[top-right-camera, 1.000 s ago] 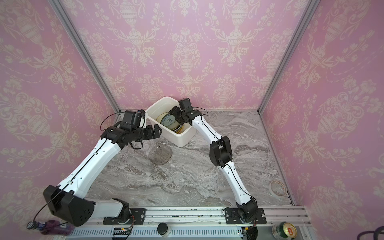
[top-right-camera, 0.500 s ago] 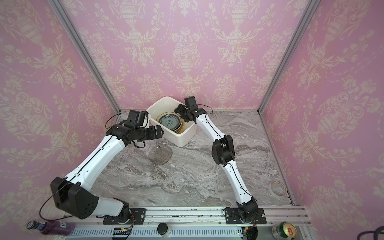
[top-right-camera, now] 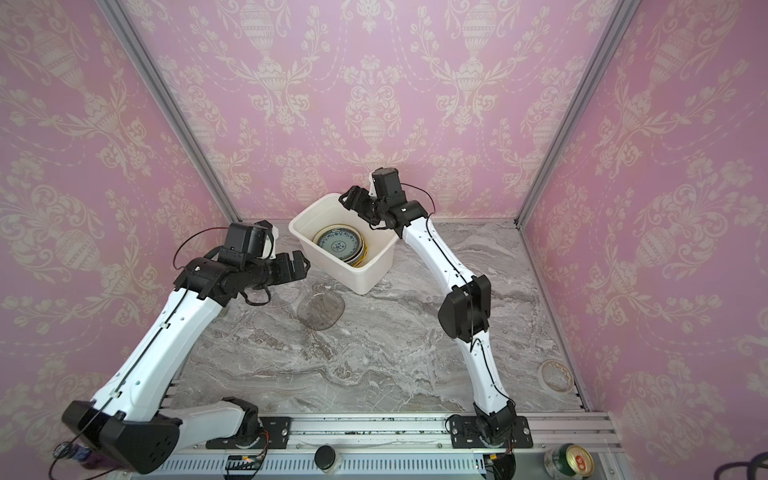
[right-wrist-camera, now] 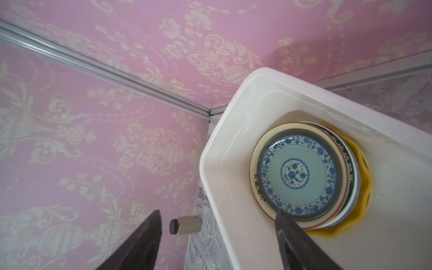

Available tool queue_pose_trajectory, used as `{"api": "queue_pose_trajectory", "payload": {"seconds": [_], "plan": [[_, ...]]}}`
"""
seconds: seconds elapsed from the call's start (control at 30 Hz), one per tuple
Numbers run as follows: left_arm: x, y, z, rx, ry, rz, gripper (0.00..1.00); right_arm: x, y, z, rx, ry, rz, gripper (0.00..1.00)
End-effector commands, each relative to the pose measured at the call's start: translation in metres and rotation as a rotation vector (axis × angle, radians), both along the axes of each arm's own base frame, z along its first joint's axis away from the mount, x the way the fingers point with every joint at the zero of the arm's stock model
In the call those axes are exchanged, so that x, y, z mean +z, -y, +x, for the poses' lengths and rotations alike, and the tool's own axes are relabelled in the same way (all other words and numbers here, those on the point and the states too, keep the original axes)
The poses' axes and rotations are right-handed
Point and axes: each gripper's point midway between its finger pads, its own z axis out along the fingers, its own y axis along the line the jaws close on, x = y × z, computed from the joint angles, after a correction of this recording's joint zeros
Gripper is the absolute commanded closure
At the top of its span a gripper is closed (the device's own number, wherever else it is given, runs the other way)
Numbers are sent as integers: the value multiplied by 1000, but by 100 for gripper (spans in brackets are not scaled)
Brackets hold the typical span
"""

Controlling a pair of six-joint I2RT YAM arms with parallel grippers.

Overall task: Place the plates into the plastic bin on the countertop
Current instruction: 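Open the right gripper and raise it out of the bin, then move the right gripper to the clear glass plate while the left approaches it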

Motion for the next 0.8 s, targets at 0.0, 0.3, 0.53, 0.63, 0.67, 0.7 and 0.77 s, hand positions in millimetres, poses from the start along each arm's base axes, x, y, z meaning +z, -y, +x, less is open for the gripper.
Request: {"api": "queue_pose_trajectory", "payload": {"seconds": [0.0,0.3,0.53,0.63,0.67,0.7,0.77], "plan": [[5,-19,-33,62,-55,18,1,44,0,-48,66,67,-1,23],[5,-27,-82,137,-110,-90,1,53,7,-168,109,31,-14,25],[-11,-26,-95,137,-149,-111,1,13,25,-224,26,-81,65,27],[-25,-22,-92,110,-169,-104,1,-18,29,-234,-32,-148,171,29],[-29,-20,-91,95,-176,-102,1,-37,29,-238,-49,-183,186,30],[-35,-18,-89,78,-180,-98,1,-50,30,-241,-63,-205,212,30],[-46,-16,-85,59,-187,-88,1,-74,33,-248,-96,-240,227,31]]}}
